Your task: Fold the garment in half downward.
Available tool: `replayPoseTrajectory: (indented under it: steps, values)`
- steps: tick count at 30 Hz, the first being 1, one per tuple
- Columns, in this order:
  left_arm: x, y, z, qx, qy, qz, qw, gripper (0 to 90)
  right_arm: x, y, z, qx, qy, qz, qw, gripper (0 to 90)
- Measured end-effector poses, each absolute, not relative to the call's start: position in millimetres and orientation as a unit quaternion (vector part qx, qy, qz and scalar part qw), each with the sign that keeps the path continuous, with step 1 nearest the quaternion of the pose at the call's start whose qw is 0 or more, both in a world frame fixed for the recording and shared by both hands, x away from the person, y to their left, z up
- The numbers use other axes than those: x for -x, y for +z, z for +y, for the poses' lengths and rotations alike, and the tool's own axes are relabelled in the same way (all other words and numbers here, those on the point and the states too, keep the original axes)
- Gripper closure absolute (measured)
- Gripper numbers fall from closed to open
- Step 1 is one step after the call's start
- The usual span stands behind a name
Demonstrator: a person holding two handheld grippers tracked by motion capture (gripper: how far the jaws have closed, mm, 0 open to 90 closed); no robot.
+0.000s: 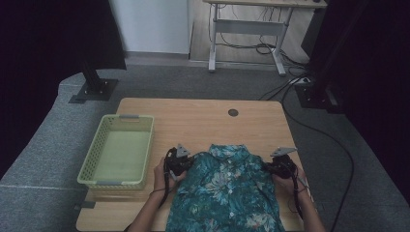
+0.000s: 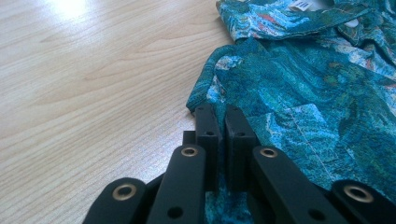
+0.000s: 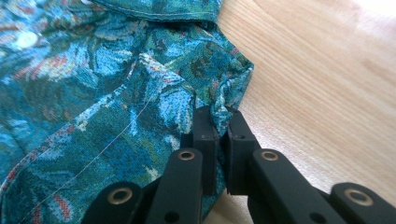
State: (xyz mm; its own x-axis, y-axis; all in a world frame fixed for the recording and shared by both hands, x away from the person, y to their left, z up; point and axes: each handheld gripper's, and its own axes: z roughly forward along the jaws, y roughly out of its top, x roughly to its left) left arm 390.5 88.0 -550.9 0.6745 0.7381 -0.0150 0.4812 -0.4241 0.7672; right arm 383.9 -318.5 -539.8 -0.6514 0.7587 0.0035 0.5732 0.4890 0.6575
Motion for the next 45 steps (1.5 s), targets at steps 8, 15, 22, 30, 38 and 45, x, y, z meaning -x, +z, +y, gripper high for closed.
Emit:
replayPoseTrajectory:
  steps: [8,15,22,30,38,45]
  values:
    - [-391.3,-542.8,91.6,-0.812,0.152,0.363,0.431,88.3,-371.1,-510.1,-306.6,-0.372,0.336,0.842,0.199,86.0]
    - [-388.3,-511.7,98.4,-0.791,0.162,0.353,0.472,88.4,-364.4,-485.7,-306.5,-0.366,0.355,0.832,0.219,86.1]
    - [-401.4,-472.7,101.4,-0.788,0.188,0.348,0.472,88.4,-365.2,-465.4,-312.1,-0.376,0.388,0.808,0.234,86.2]
    - [-406.1,-435.4,102.2,-0.775,0.222,0.34,0.483,88.4,-366.3,-418.7,-307.8,-0.371,0.42,0.775,0.294,86.2]
    - [-411.8,-435.7,99.0,-0.778,0.224,0.346,0.475,88.4,-369.6,-426.1,-303.7,-0.386,0.409,0.77,0.3,86.2]
    - [-420.2,-401.7,104.6,-0.767,0.241,0.341,0.487,88.4,-378.8,-390.3,-303.6,-0.382,0.435,0.754,0.311,86.2]
